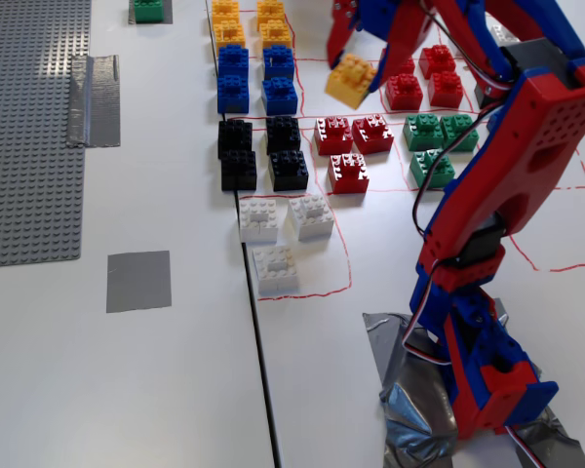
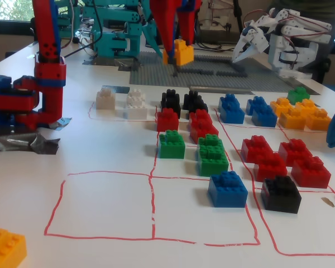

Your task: Grab the block and put it in the grey marker

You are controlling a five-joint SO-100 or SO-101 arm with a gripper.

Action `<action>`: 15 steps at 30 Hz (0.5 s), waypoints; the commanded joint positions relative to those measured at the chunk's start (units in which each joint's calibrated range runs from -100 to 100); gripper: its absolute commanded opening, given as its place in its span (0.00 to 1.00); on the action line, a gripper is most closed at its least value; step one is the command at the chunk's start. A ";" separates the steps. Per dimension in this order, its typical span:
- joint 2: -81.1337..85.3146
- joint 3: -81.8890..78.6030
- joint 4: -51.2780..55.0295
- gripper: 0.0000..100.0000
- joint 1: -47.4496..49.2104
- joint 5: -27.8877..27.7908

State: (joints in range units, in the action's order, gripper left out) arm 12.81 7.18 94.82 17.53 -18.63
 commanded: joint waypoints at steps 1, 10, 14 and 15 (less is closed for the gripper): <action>4.77 5.54 0.07 0.00 8.77 0.54; -0.68 5.81 -3.99 0.00 27.52 3.61; -3.90 4.09 -7.72 0.00 30.36 5.13; -4.64 3.18 -8.62 0.00 30.56 5.42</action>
State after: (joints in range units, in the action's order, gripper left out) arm 6.80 7.36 88.19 47.31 -13.94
